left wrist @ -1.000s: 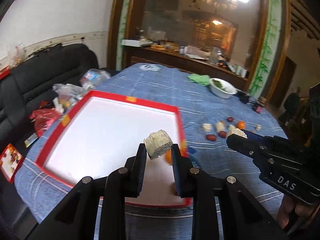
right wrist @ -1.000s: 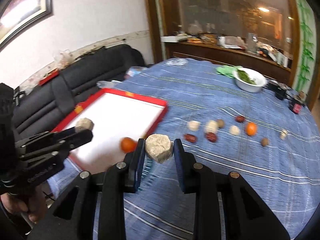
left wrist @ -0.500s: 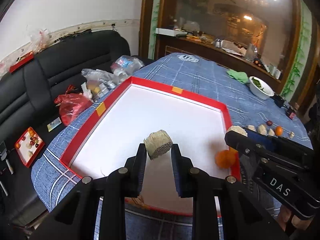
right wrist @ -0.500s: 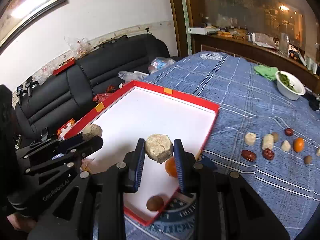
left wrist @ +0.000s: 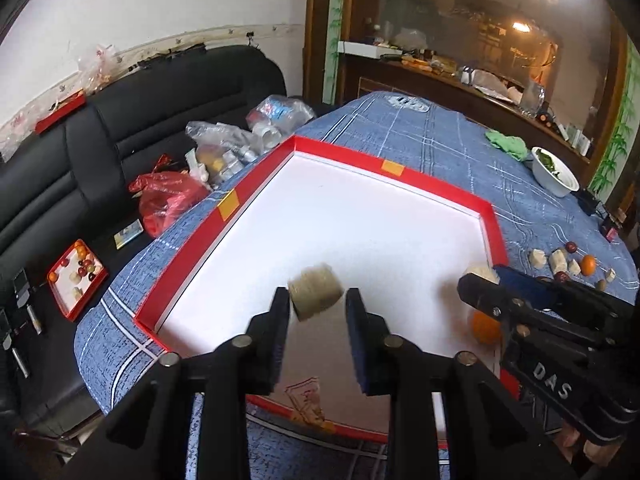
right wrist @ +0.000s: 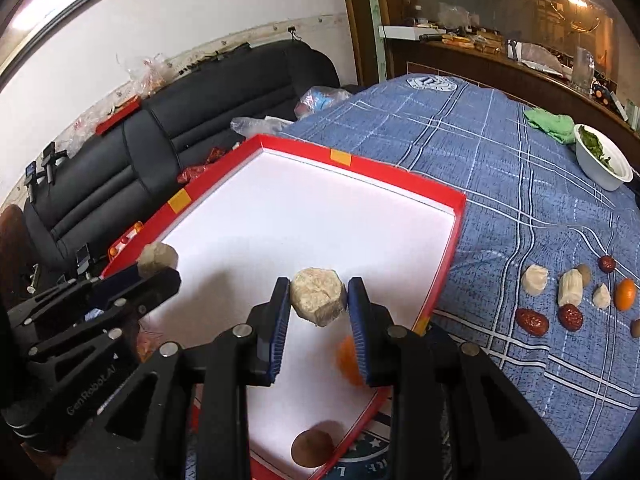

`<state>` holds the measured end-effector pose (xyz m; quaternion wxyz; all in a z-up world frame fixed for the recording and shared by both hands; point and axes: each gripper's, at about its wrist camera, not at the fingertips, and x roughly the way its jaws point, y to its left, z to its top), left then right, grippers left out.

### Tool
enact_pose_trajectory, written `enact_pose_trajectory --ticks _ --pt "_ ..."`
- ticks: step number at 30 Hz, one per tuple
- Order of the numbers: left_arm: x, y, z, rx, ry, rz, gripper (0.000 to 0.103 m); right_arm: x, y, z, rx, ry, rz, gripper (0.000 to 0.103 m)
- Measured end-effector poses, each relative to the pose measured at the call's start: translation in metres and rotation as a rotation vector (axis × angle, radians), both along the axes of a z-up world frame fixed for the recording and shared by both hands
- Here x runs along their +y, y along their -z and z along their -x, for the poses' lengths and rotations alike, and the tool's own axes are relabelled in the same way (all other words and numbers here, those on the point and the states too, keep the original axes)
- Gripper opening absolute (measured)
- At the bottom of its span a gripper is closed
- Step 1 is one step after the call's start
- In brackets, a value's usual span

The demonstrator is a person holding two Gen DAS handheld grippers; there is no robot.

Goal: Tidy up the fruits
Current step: 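Move both tools back to the table and grasp a kiwi with the right tool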

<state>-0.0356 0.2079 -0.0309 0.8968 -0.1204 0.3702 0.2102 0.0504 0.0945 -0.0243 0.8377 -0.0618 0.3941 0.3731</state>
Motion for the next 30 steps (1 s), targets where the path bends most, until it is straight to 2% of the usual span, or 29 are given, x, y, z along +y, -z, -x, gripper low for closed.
enact_pose_trajectory --ticks 2,4,5,9,11,16,21,23,25,30 --pt "0.002 -0.003 0.003 -0.017 -0.025 -0.003 0.050 0.002 0.002 -0.001 0.010 -0.009 0.005 0.032" --pt "0.002 -0.006 0.005 -0.039 -0.041 -0.005 0.055 0.002 0.003 0.001 0.001 -0.011 0.020 0.045" --pt "0.000 -0.008 0.004 -0.044 -0.045 -0.007 0.061 0.001 0.002 0.002 -0.004 -0.013 0.017 0.046" --pt "-0.016 -0.016 0.001 -0.068 -0.007 -0.016 0.065 -0.018 -0.007 0.006 -0.018 0.009 -0.012 0.047" --pt "-0.029 -0.020 -0.002 -0.075 0.023 -0.024 0.070 -0.033 -0.010 0.007 -0.026 0.027 -0.025 0.047" --pt "-0.083 -0.026 -0.019 -0.096 0.190 -0.033 0.071 -0.102 -0.017 0.004 -0.061 0.138 -0.039 0.047" --pt "-0.147 -0.024 -0.045 -0.094 0.381 -0.045 0.071 -0.208 -0.006 -0.020 -0.059 0.392 -0.012 0.046" --pt "-0.164 -0.017 -0.062 -0.055 0.407 -0.038 0.071 -0.251 0.005 -0.036 -0.028 0.502 0.010 0.046" --pt "-0.173 -0.010 -0.075 -0.038 0.411 -0.016 0.071 -0.275 0.014 -0.048 -0.008 0.548 0.037 0.046" --pt "-0.191 0.012 -0.110 0.034 0.398 -0.034 0.070 -0.295 0.030 -0.076 0.032 0.569 0.052 0.046"
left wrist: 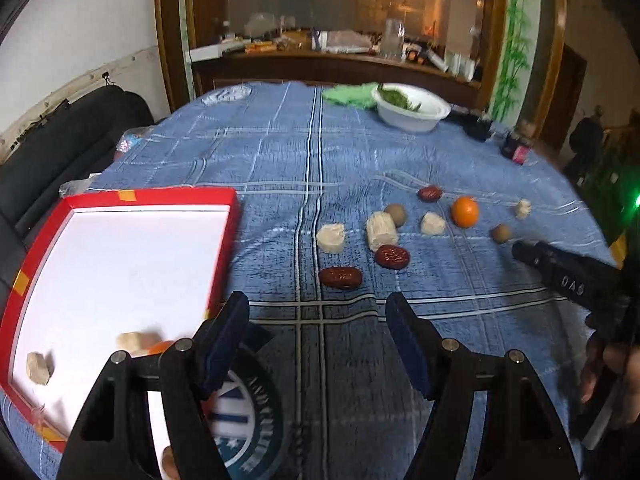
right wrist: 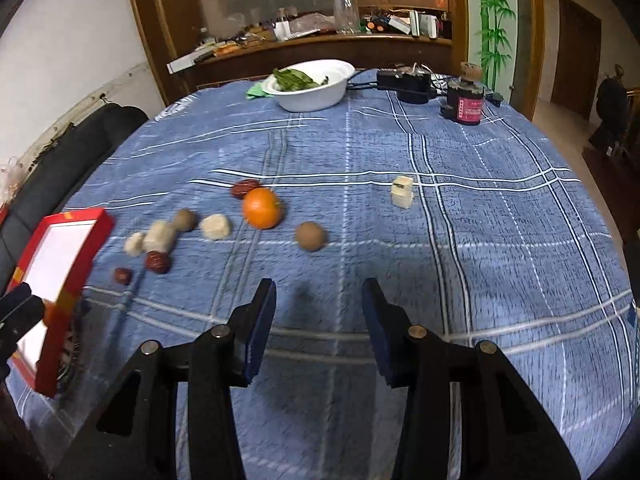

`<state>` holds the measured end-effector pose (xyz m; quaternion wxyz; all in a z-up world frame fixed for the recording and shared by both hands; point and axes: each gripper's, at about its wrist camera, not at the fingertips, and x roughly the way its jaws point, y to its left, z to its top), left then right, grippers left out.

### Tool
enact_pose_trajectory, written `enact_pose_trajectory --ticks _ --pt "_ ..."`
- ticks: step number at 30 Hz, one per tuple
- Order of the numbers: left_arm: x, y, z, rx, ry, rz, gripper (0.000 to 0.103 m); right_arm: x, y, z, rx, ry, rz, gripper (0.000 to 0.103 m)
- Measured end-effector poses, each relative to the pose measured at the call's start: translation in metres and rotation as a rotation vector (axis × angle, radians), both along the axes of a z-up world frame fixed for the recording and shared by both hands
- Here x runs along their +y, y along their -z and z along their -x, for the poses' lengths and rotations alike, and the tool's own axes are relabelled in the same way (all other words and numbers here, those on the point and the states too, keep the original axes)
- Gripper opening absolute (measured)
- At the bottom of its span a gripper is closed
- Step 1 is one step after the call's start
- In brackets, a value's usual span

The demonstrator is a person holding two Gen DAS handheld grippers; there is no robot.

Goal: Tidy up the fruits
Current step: 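Move both tools back to the table and grasp a kiwi with the right tool, then grasp a red date with the left tool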

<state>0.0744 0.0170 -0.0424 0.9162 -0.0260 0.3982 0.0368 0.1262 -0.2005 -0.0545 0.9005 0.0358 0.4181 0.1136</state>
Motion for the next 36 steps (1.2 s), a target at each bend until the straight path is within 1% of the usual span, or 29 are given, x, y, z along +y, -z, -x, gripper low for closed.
enact_pose_trajectory --ticks 1,3,5,6,7,8,9,10,11,12,13,14,19,20,24,27,29,30,31,32,34,36 --pt "-0.002 0.003 -0.006 0.004 0.007 0.008 0.070 0.000 0.002 -0.004 0.003 -0.005 0.005 0.046" --pt "-0.004 0.008 -0.012 0.010 -0.007 -0.002 0.070 0.002 0.007 -0.015 0.004 -0.008 0.016 0.046" --pt "-0.003 0.012 -0.017 0.020 -0.006 0.012 0.070 0.007 0.010 -0.026 0.010 -0.022 0.018 0.046" --pt "-0.004 0.015 -0.022 0.025 -0.006 0.016 0.066 0.011 0.011 -0.033 0.005 -0.029 0.029 0.046" --pt "-0.004 0.018 -0.025 0.034 -0.007 0.016 0.057 0.013 0.013 -0.038 0.006 -0.030 0.031 0.046" --pt "-0.005 0.023 -0.031 0.055 0.002 0.025 0.043 0.016 0.014 -0.042 0.011 -0.033 0.031 0.046" --pt "-0.004 0.027 -0.033 0.075 0.006 0.036 0.035 0.019 0.016 -0.048 0.018 -0.035 0.035 0.046" --pt "-0.004 0.032 -0.036 0.097 0.007 0.046 0.025 0.020 0.019 -0.051 0.027 -0.040 0.037 0.041" --pt "-0.005 0.031 -0.035 0.074 0.008 0.025 0.015 0.023 0.022 -0.054 0.047 -0.053 0.036 0.036" --pt "-0.007 0.031 -0.035 0.078 0.019 0.022 0.013 0.025 0.020 -0.054 0.037 -0.053 0.048 0.025" --pt "-0.008 0.031 -0.034 0.075 0.028 0.024 0.003 0.026 0.020 -0.054 0.040 -0.062 0.053 0.022" --pt "-0.008 0.030 -0.033 0.077 0.036 0.036 0.000 0.028 0.019 -0.052 0.037 -0.063 0.063 0.022" --pt "-0.002 0.023 -0.021 0.054 0.063 0.094 0.000 0.028 0.019 -0.048 0.038 -0.070 0.053 0.022" --pt "0.001 0.020 -0.014 0.040 0.077 0.120 0.000 0.027 0.018 -0.046 0.036 -0.071 0.047 0.022" --pt "0.008 0.009 0.005 -0.001 0.104 0.163 0.000 0.025 0.008 -0.031 0.011 -0.078 0.023 0.022" --pt "0.009 0.007 0.012 -0.015 0.101 0.159 0.000 0.022 -0.001 -0.014 -0.012 -0.080 0.005 0.022" --pt "0.008 0.010 0.004 0.015 0.104 0.151 0.001 0.021 -0.007 -0.002 -0.024 -0.084 -0.005 0.023" --pt "0.009 0.011 -0.001 0.019 0.089 0.148 0.002 0.022 -0.009 0.004 -0.030 -0.087 -0.004 0.023" --pt "0.009 0.012 -0.006 0.014 0.075 0.146 0.006 0.022 -0.010 0.009 -0.032 -0.089 -0.005 0.023" --pt "0.009 0.014 -0.015 0.006 0.058 0.133 0.018 0.022 -0.010 0.011 -0.032 -0.089 -0.006 0.023" --pt "0.011 0.015 -0.027 -0.008 0.021 0.102 0.029 0.024 -0.010 0.013 -0.029 -0.091 -0.006 0.023" --pt "0.010 0.018 -0.039 0.004 0.029 0.112 0.046 0.025 -0.011 0.015 -0.035 -0.089 -0.020 0.023"
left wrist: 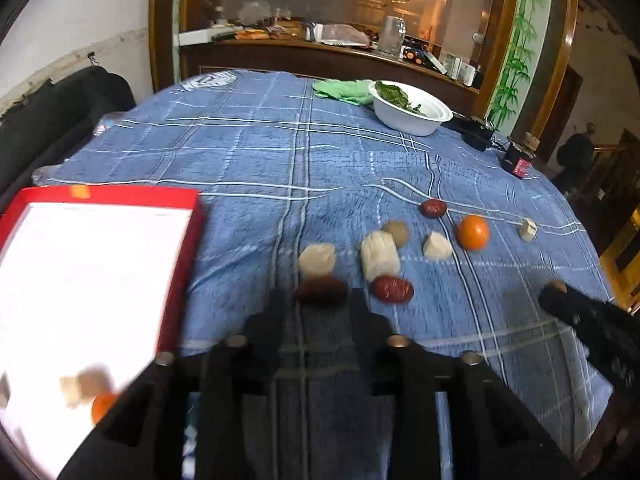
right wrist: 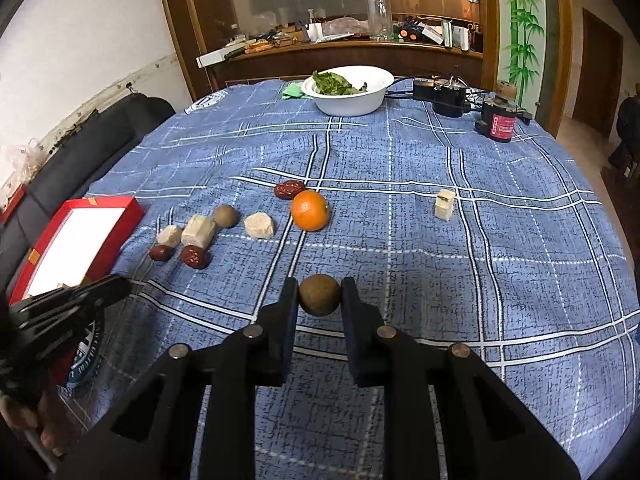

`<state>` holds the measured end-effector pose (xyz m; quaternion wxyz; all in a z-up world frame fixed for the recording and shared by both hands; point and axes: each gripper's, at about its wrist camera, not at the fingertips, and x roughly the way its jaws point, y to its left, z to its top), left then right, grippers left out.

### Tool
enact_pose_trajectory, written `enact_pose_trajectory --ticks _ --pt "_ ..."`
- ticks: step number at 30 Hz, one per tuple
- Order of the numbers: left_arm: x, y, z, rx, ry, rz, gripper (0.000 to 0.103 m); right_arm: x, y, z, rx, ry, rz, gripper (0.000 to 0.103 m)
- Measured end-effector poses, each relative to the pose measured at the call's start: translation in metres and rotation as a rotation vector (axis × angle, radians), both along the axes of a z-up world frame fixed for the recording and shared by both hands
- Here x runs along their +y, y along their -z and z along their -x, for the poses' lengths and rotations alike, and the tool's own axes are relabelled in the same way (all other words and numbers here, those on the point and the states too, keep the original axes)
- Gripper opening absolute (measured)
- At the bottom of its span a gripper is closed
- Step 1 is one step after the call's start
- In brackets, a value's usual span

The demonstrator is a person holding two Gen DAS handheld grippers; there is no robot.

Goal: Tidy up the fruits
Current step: 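Grasp a red date with the left tool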

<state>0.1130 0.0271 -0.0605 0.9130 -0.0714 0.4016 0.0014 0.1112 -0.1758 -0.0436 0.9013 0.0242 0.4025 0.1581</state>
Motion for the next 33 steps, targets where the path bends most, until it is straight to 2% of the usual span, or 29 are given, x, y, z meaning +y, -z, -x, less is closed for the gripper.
enact_pose_trajectory --ticks 1,3,4,5,6,15,21,33 --pt "0.000 0.004 -0.006 0.017 -0.001 -0.002 0.054 0.000 -0.001 0.000 -0.004 -0.002 -0.008 0.023" --pt "-0.001 0.010 -0.014 0.016 -0.004 -0.011 0.054 -0.001 -0.001 0.000 -0.007 -0.001 -0.023 0.023" --pt "-0.001 0.015 -0.018 0.046 -0.003 -0.007 0.051 -0.002 0.000 -0.001 -0.006 -0.003 -0.033 0.023" --pt "-0.002 0.014 -0.018 0.041 -0.003 -0.015 0.035 -0.002 0.001 -0.003 -0.004 -0.006 -0.040 0.023" --pt "-0.004 0.015 -0.019 0.045 0.010 -0.010 0.032 -0.002 0.002 -0.003 -0.003 -0.009 -0.045 0.023" --pt "-0.002 0.012 -0.008 0.040 0.030 -0.020 0.032 -0.007 0.004 -0.003 -0.007 -0.041 -0.120 0.023" --pt "-0.001 0.000 0.018 0.012 0.044 -0.006 0.032 -0.008 0.001 -0.001 -0.014 -0.049 -0.143 0.023" --pt "0.027 -0.028 0.085 -0.060 0.038 0.049 0.032 0.009 -0.008 0.019 -0.028 -0.076 -0.109 0.023"
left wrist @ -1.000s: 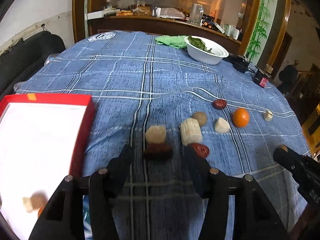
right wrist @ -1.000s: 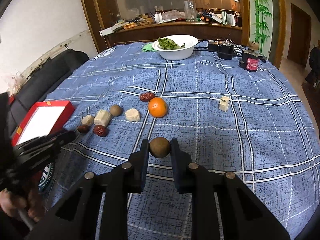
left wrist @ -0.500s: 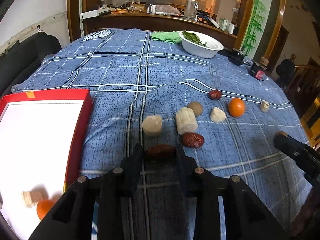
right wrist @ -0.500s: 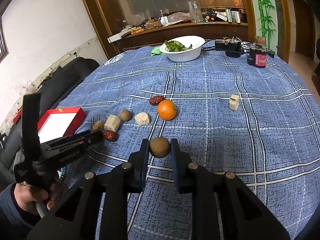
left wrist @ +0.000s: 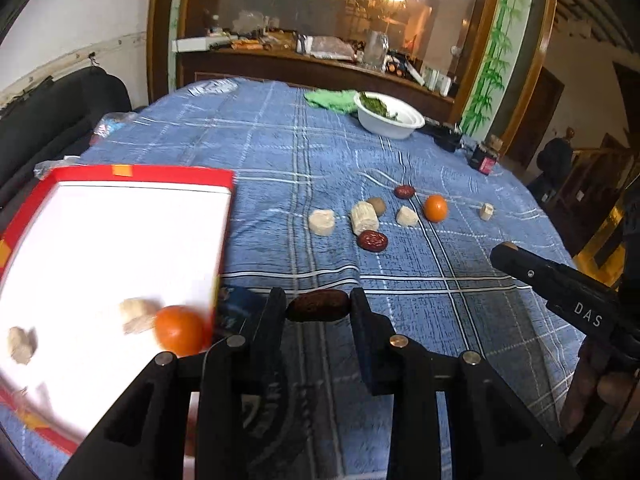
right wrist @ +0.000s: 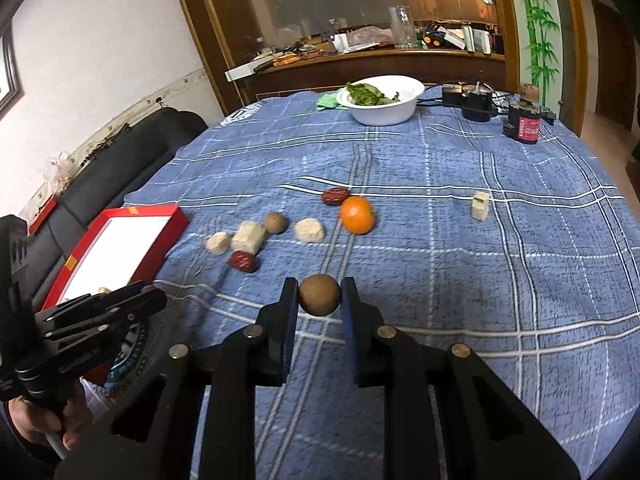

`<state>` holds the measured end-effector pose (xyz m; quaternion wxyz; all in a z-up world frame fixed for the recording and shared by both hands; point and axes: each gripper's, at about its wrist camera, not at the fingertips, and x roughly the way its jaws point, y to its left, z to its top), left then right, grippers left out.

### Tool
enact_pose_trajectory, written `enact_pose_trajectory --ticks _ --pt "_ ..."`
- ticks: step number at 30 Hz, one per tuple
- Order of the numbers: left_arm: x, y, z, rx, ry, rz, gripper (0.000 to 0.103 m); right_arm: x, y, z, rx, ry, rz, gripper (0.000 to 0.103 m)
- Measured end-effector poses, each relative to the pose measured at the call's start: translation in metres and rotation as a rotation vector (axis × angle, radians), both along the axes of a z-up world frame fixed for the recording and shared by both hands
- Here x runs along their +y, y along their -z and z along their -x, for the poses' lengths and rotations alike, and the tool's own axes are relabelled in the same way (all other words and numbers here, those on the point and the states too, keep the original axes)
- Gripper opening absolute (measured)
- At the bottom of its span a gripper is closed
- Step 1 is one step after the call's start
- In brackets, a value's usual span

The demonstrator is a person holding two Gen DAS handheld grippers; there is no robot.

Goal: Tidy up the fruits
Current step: 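Grasp a red date with the left tool, then carry the red date and kiwi over the red box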

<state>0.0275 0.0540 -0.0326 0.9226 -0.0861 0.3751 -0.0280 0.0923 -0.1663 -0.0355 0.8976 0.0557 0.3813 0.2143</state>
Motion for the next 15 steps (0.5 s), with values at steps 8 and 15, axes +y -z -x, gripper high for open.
enact_pose_trajectory --ticks 8,15 --pt "0.031 -0.017 0.032 -0.067 -0.047 0.034 0.032 0.030 -0.024 0.037 -0.066 -0.044 0.005 0.023" --pt "0.067 -0.022 0.055 -0.103 -0.122 0.047 0.032 0.065 -0.037 0.063 -0.105 -0.102 0.023 0.023"
